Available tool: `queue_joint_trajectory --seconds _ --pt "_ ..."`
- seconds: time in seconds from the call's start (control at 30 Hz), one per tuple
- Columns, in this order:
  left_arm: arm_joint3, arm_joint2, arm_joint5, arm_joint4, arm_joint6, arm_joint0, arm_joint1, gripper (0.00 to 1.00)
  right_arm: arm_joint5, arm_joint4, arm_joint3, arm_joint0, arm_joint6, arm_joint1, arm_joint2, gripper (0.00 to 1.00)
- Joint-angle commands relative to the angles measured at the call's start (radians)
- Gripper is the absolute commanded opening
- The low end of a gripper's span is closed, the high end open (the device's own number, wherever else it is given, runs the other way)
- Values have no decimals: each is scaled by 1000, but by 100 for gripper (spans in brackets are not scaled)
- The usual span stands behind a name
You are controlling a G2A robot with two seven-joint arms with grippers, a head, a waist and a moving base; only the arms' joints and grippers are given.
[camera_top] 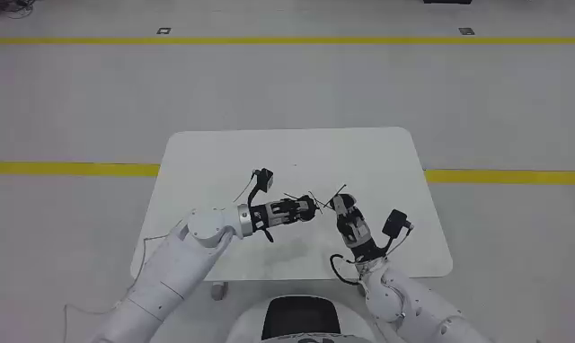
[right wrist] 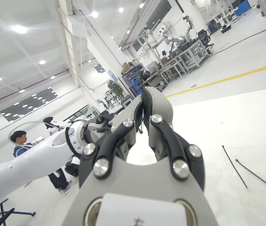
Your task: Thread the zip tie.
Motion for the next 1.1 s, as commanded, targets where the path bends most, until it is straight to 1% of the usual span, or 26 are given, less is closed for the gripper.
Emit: queue_joint_trajectory --seconds 0.0,0.53,1.07 --pt "1 3 0 -4 0 -1 1 0 0 4 3 6 -4 2 -9 0" --pt "3 8 -3 -11 -3 -3 2 0 0 33 26 57 -32 16 -80 0" --pt "3 8 -3 -11 -3 -3 2 0 0 47 34 84 -63 27 -122 0"
